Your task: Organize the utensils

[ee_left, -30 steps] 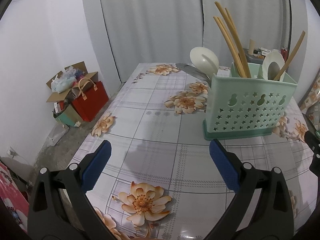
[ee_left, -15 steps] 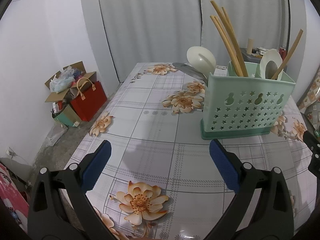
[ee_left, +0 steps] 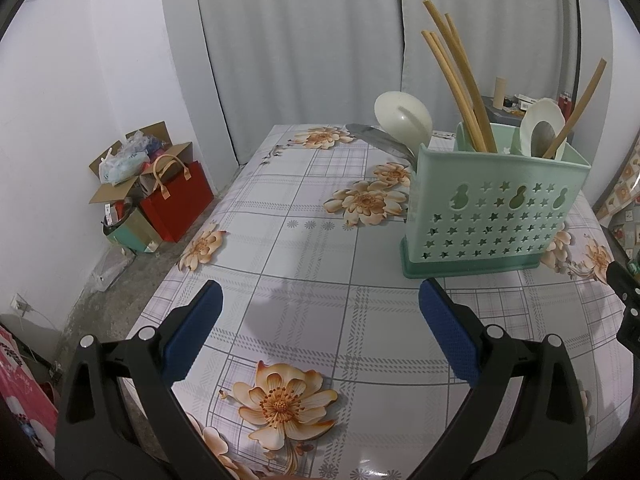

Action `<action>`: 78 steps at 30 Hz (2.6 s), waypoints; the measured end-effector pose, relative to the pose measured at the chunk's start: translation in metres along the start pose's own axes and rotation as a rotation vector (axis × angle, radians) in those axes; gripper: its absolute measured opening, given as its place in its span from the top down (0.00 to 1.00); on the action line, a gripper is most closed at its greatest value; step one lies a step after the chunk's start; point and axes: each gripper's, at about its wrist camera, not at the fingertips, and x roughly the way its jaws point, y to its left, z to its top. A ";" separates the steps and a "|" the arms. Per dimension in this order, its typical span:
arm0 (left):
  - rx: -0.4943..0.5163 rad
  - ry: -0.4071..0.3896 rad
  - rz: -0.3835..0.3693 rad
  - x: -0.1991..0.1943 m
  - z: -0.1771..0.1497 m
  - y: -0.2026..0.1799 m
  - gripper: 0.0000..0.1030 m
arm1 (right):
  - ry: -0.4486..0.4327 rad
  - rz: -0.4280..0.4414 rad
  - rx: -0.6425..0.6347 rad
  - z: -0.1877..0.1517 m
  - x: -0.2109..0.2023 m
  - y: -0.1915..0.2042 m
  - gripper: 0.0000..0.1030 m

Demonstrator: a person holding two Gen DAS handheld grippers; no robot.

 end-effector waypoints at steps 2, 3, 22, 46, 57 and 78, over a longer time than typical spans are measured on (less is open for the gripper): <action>0.000 0.001 0.000 0.000 0.000 -0.001 0.08 | 0.000 0.000 0.000 0.000 0.000 0.000 0.06; 0.000 0.000 -0.001 0.000 0.000 -0.001 0.08 | 0.001 -0.001 0.000 0.000 0.000 0.000 0.06; 0.007 -0.004 -0.006 0.000 -0.001 -0.006 0.08 | 0.003 0.001 0.005 -0.001 -0.002 -0.002 0.06; 0.007 -0.001 -0.006 0.000 0.000 -0.007 0.08 | 0.003 0.002 0.004 0.000 -0.001 -0.004 0.06; 0.008 -0.001 -0.007 0.000 0.000 -0.006 0.08 | 0.003 0.003 0.004 0.000 -0.001 -0.004 0.06; 0.009 0.000 -0.008 0.000 0.000 -0.006 0.08 | 0.004 0.003 0.005 0.000 -0.002 -0.004 0.06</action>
